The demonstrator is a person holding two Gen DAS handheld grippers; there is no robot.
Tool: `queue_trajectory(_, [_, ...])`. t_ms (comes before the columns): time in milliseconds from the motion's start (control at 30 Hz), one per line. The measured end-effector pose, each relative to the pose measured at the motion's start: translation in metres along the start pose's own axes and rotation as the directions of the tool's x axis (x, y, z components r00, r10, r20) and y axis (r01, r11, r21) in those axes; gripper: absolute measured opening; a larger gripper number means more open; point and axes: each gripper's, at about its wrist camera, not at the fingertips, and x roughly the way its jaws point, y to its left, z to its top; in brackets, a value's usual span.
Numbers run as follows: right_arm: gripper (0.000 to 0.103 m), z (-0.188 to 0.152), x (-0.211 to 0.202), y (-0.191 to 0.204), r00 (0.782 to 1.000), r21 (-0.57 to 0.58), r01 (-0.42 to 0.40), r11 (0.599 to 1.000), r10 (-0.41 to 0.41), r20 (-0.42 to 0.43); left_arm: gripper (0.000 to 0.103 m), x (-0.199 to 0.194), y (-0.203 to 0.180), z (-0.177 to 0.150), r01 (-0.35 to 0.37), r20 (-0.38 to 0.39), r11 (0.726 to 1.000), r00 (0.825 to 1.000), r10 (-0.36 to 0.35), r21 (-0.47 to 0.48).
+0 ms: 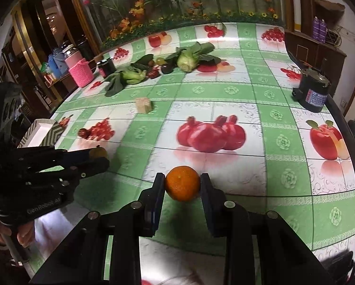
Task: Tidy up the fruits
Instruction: 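Grasp an orange with right tool while left tool grasps a brown kiwi, then carry orange and kiwi into the white tray and open both tools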
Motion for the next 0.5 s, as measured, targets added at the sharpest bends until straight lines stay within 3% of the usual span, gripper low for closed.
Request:
queue_trajectory(233, [0.031,-0.005,-0.003,0.047,0.998,-0.05,-0.057,0.997,0.057,-0.001,0.02,-0.042,0.039,-0.028,-0.019,0.022,0.998,1.0,0.021,-0.065])
queue_trajectory(500, [0.031,-0.005,0.002,0.116,0.991,-0.137,-0.136,0.981,0.134,-0.022,0.02,-0.092,0.107,-0.065,-0.093,0.054,0.981,0.993,0.103,-0.172])
